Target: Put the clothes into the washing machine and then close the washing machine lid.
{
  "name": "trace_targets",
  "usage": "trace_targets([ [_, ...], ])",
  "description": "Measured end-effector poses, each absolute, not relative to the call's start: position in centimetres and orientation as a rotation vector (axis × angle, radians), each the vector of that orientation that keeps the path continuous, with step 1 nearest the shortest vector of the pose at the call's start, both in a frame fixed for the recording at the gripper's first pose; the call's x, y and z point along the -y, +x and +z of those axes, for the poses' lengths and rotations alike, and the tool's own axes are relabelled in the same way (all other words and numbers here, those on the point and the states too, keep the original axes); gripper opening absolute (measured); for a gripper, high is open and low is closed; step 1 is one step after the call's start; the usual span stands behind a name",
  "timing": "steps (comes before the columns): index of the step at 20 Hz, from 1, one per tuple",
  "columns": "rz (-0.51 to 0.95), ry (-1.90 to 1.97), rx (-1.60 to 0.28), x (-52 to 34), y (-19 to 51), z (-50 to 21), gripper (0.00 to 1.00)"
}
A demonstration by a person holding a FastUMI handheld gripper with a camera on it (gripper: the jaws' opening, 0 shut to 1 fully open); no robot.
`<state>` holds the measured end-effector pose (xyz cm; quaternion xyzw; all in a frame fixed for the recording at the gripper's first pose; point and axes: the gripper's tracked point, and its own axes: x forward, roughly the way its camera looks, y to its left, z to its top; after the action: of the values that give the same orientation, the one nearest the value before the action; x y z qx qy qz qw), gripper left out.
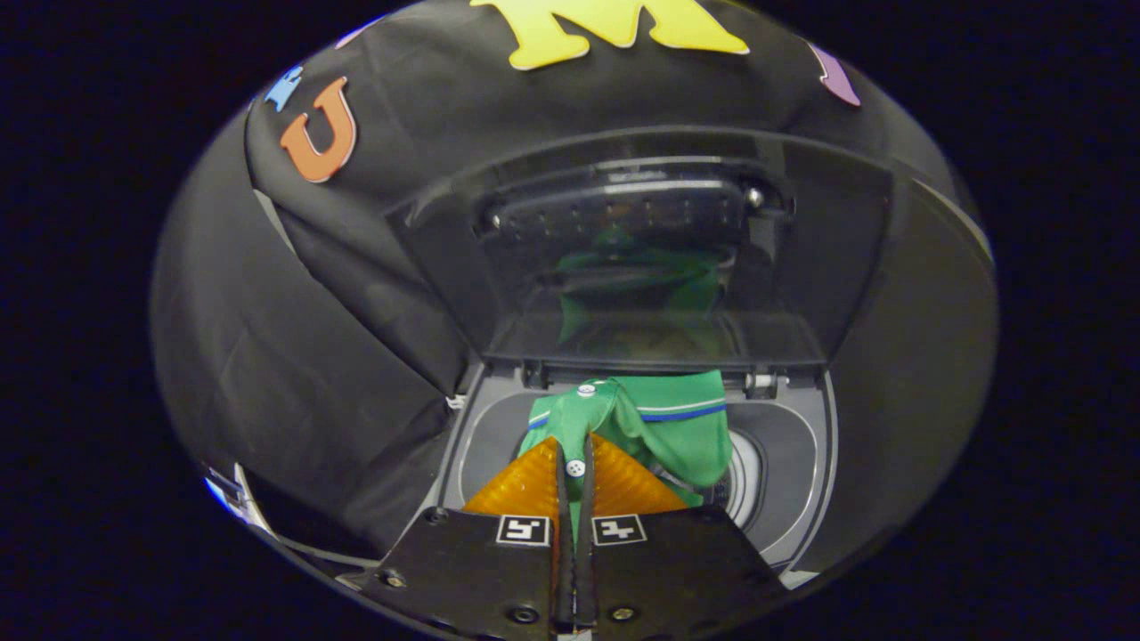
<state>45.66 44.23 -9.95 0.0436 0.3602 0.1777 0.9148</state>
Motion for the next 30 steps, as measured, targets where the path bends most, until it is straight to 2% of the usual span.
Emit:
trace_targets([
  [7,0.277,0.120,-0.890,-42.4,43.6,-15.1,0.06],
  [16,0.244,0.099,-0.891,-41.9,43.3,-15.5,0.10],
  [18,0.236,0.089,-0.866,-41.7,43.3,-15.3,0.17],
  [22,0.205,0.074,-0.828,-41.0,42.9,-14.7,1.00],
  [30,0.219,0.061,-0.763,-40.4,42.2,-12.1,0.98],
])
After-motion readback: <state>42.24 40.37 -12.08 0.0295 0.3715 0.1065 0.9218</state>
